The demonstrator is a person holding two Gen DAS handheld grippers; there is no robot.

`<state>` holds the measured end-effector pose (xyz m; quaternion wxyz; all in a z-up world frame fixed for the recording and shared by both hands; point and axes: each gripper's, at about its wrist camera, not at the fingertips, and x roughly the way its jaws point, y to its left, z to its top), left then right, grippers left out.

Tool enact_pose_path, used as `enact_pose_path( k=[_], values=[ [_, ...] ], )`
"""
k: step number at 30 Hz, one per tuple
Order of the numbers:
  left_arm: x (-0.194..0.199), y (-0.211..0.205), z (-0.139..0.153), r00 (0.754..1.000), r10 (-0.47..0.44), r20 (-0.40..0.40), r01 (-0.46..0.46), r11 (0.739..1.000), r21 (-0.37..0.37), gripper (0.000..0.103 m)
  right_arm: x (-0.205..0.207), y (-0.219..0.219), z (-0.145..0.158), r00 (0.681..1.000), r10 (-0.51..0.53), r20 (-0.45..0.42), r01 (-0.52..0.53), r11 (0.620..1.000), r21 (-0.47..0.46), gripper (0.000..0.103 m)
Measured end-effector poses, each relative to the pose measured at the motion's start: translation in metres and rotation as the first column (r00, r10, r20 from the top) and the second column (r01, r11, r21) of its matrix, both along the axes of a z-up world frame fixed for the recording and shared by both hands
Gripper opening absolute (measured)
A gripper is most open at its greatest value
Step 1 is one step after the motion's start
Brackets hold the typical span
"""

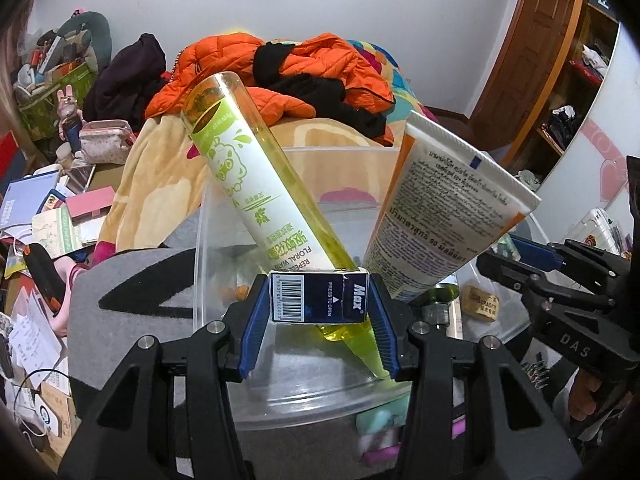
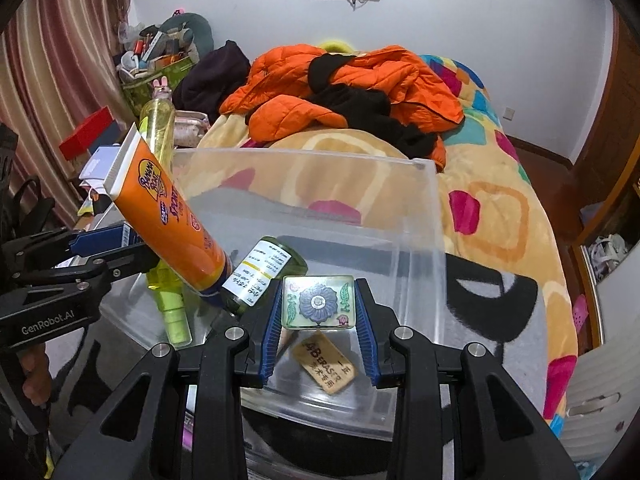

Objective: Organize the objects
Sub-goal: 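Carry both held items into the clear box and open both tools, then grasp the mint-green roll-on bottle with the left tool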

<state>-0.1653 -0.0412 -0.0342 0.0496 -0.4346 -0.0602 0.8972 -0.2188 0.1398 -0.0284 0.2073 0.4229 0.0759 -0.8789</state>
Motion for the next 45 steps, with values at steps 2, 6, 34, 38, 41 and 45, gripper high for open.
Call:
enact_pose_path(
  k=[2,6,34,38,41,45],
  values=[
    [-0.001,0.000,0.000,1.000,-0.002,0.002,0.002,1.000,0.000,0.047,-0.001,-0.004,-0.001,1.000,0.003,0.002,-0.003,1.000,0.018,0.031],
    [0.000,0.000,-0.001,1.000,-0.005,0.009,0.005,1.000,0.004,0.048,-0.002,-0.009,-0.002,1.000,-0.002,-0.001,0.002,0.998,0.055,0.031],
    [0.072,-0.003,0.039,0.991,0.053,-0.122,-0.060,0.997,-0.057,0.094,0.065,0.026,0.047,0.992,0.037,-0.120,-0.043,0.998,-0.048,0.060],
    [0.084,0.005,0.033,0.994,0.033,-0.106,-0.039,0.998,-0.058,0.094,0.078,0.032,0.043,0.993,0.040,-0.112,-0.045,0.998,-0.043,0.060],
    [0.090,0.010,0.022,0.997,0.021,-0.075,-0.024,0.999,-0.033,0.094,0.083,0.037,0.035,0.996,0.032,-0.089,-0.036,0.999,-0.040,0.060],
    [0.089,0.019,0.000,1.000,0.010,-0.018,-0.010,1.000,-0.023,0.094,0.083,0.045,0.019,0.999,0.017,-0.035,-0.018,0.999,-0.045,0.060]
  ],
)
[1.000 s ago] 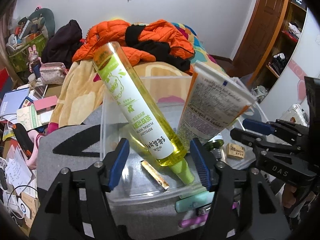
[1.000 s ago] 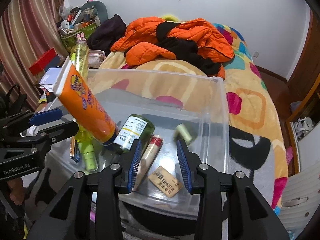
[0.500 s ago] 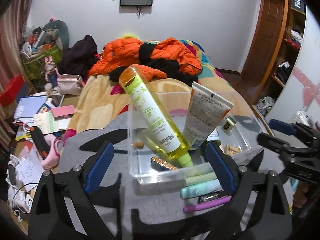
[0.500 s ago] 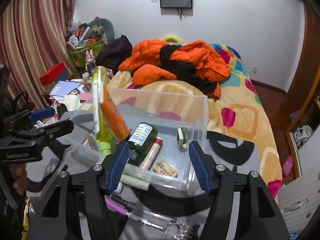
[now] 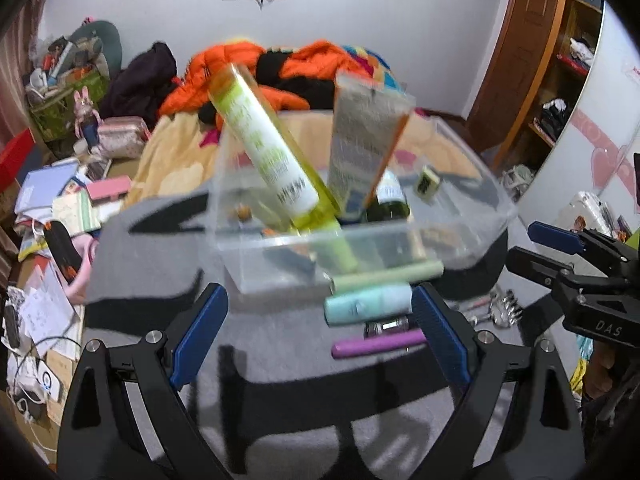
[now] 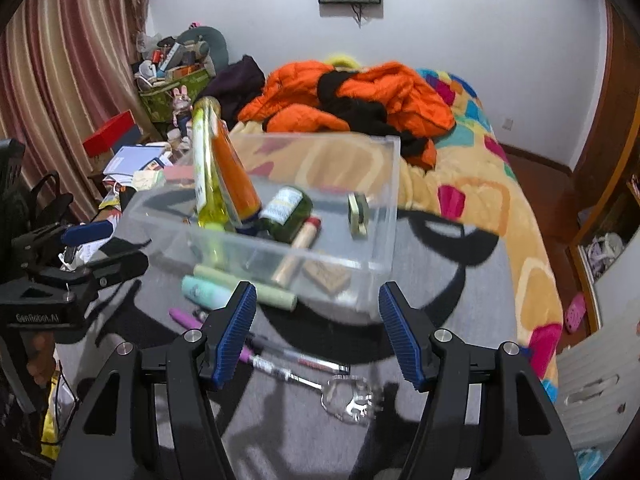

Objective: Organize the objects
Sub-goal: 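Grasp the mint-green roll-on bottle with the left tool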

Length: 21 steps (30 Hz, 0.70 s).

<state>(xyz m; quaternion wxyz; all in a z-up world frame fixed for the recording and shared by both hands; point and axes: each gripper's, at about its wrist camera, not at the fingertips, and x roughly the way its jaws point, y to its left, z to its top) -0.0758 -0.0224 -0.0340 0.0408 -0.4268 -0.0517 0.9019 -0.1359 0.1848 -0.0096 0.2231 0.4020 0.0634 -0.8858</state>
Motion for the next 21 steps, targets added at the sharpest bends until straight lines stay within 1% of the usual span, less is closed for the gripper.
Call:
enact_pose_path(
  k=[3,7,12,17,19,21],
  values=[
    [-0.006,0.007,-0.018,0.998,-0.014,0.054,0.013,1.000,0.015,0.094,-0.002,0.003,-0.012,0.999,-0.006,0.032,0.006,1.000,0.001,0.060],
    [-0.014,0.012,-0.036,0.995,-0.020,0.099,0.017,0.999,0.033,0.094,-0.006,0.001,-0.033,0.997,-0.014,0.075,0.012,1.000,0.028,0.060],
    [-0.025,0.024,-0.046,0.992,-0.035,0.121,0.030,0.999,0.043,0.094,-0.014,-0.001,-0.057,0.993,-0.029,0.114,0.020,0.996,0.082,0.060],
    [-0.034,0.037,-0.054,0.991,-0.037,0.130,0.036,0.999,0.011,0.094,-0.024,0.003,-0.066,0.990,-0.061,0.129,0.049,0.994,0.096,0.060],
    [-0.037,0.039,-0.057,0.990,-0.031,0.137,0.030,1.000,0.007,0.094,-0.023,0.001,-0.067,0.989,-0.032,0.142,0.019,0.996,0.091,0.060],
    [-0.037,0.042,-0.057,0.991,-0.025,0.128,0.026,1.000,-0.013,0.094,-0.017,-0.003,-0.066,0.988,0.022,0.155,-0.035,0.996,0.084,0.060]
  ],
)
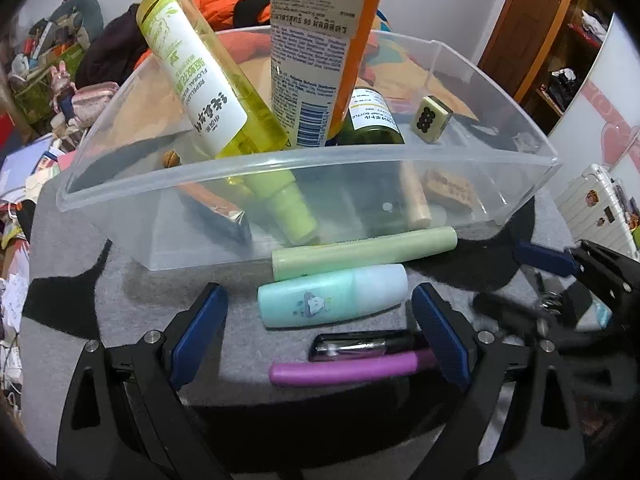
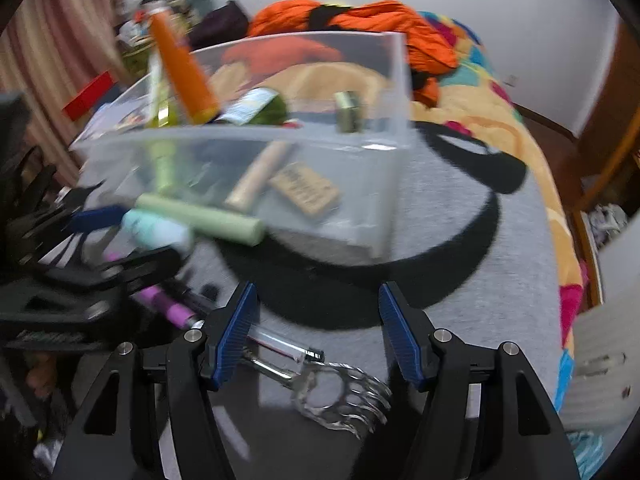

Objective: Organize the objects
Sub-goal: 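Grasp the mint-green roll-on bottle with the left tool, then hold the roll-on bottle with the left tool while the right tool grasps the pale green tube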

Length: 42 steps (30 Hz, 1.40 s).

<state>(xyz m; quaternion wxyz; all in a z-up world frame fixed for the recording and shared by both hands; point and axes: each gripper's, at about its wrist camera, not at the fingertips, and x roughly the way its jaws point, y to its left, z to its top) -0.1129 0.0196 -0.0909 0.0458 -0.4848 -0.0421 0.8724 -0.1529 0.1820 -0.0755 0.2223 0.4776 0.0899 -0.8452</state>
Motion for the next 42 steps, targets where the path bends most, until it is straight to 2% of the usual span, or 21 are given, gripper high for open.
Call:
enact_pose_path(
  k=[4,8,18,26,30,35,42],
  values=[
    [0.001,0.002,-0.001,1.000,0.008,-0.016,-0.009,1.000,-0.026,0.093,0.012,-0.004,0.000,0.999,0.050,0.005,-0.050,0.999,0.005,0.060],
    [0.005,0.004,0.000,0.999,0.025,-0.039,-0.028,0.997,-0.073,0.073,0.014,-0.002,-0.001,0.999,0.040,0.021,-0.040,0.999,-0.014,0.060],
    [0.019,-0.017,0.006,0.999,0.038,-0.038,-0.039,0.999,-0.015,0.072,0.004,-0.008,0.004,0.999,0.018,0.042,-0.014,0.995,-0.102,0.060],
    [0.034,-0.053,0.029,0.994,0.083,-0.075,-0.080,0.996,0.040,0.072,0.004,-0.021,0.009,0.999,0.030,0.034,-0.026,0.991,-0.129,0.060],
    [0.036,-0.068,0.031,0.991,0.097,-0.090,-0.094,0.995,0.034,0.073,-0.004,-0.033,0.007,0.999,0.001,0.054,0.008,0.987,-0.159,0.060],
    [0.026,-0.067,0.023,0.992,0.099,-0.074,-0.098,0.995,0.007,0.072,-0.006,-0.046,0.007,0.999,-0.019,0.027,0.022,0.991,-0.132,0.060],
    [0.011,-0.053,0.009,0.995,0.085,-0.059,-0.088,0.996,-0.035,0.073,-0.006,-0.055,0.006,1.000,0.018,0.019,-0.015,0.989,-0.145,0.060]
  ],
)
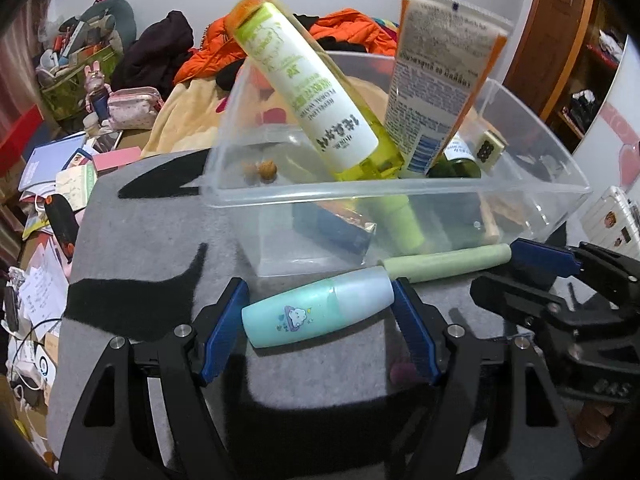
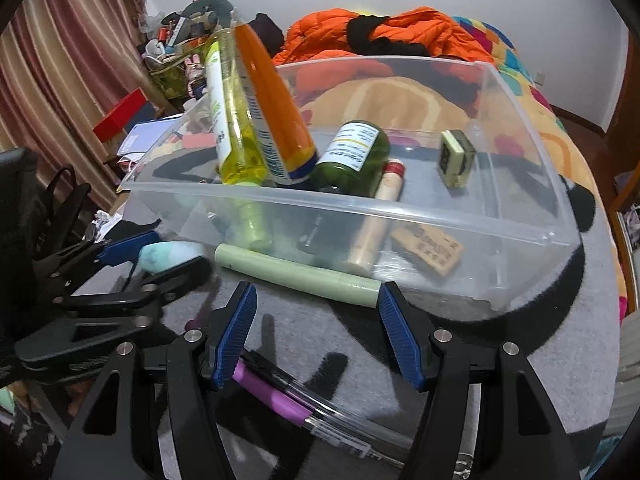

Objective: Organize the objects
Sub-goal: 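Hold the roll-on bottle with the left tool while the right tool grasps the pale green tube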

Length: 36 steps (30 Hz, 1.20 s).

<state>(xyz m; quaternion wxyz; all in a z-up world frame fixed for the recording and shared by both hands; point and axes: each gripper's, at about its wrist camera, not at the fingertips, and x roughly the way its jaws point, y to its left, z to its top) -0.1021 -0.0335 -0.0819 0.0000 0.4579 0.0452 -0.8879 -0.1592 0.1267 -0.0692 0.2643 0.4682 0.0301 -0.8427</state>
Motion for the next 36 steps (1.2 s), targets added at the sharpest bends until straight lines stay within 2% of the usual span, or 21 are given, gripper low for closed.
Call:
enact_pose_path(
  k=[4,6,9,14,18,22,25,29,33,36],
  values=[
    [0.000,0.007,-0.002,1.000,-0.022,0.002,0.022,1.000,-0.003,0.072,0.001,-0.001,0.000,0.999,0.031,0.018,-0.030,0.999,-0.027,0.062],
    [0.003,0.010,0.000,0.999,-0.038,0.001,0.038,0.999,-0.003,0.072,0.004,-0.001,0.002,0.997,0.063,0.034,-0.061,0.997,-0.048,0.059],
    [0.007,0.011,0.002,0.998,-0.061,0.003,0.061,0.998,0.025,0.072,0.013,-0.002,0.005,0.995,0.096,0.015,-0.096,0.995,-0.021,0.057],
    [0.017,0.002,0.005,0.999,-0.040,0.005,0.040,0.997,0.065,0.073,0.021,0.005,0.004,0.982,0.184,0.053,-0.181,0.982,-0.055,0.057],
    [0.022,-0.012,0.006,1.000,-0.005,0.007,0.004,0.998,0.066,0.072,0.016,0.001,0.005,0.990,0.143,0.004,-0.143,0.989,0.032,0.057],
    [0.014,-0.024,-0.001,0.999,0.035,0.033,-0.037,0.998,0.060,0.072,-0.001,-0.004,-0.002,0.996,0.088,0.026,-0.088,0.996,0.020,0.057],
    [0.014,-0.024,-0.002,0.998,0.050,0.027,-0.051,0.998,0.035,0.072,-0.004,-0.008,-0.005,0.995,0.088,0.035,-0.088,0.996,-0.003,0.056],
    [0.019,-0.027,-0.001,0.998,0.062,0.019,-0.062,0.998,0.022,0.072,0.004,-0.018,-0.004,0.987,0.157,0.029,-0.157,0.988,-0.006,0.054],
    [0.026,-0.038,-0.002,0.997,0.078,0.025,-0.078,0.997,0.019,0.072,0.018,-0.027,-0.001,0.960,0.278,0.030,-0.278,0.960,0.004,0.050],
    [0.033,-0.045,-0.005,0.996,0.082,0.038,-0.083,0.996,0.028,0.072,0.021,-0.031,0.003,0.962,0.274,-0.011,-0.273,0.961,0.052,0.050]
  ],
)
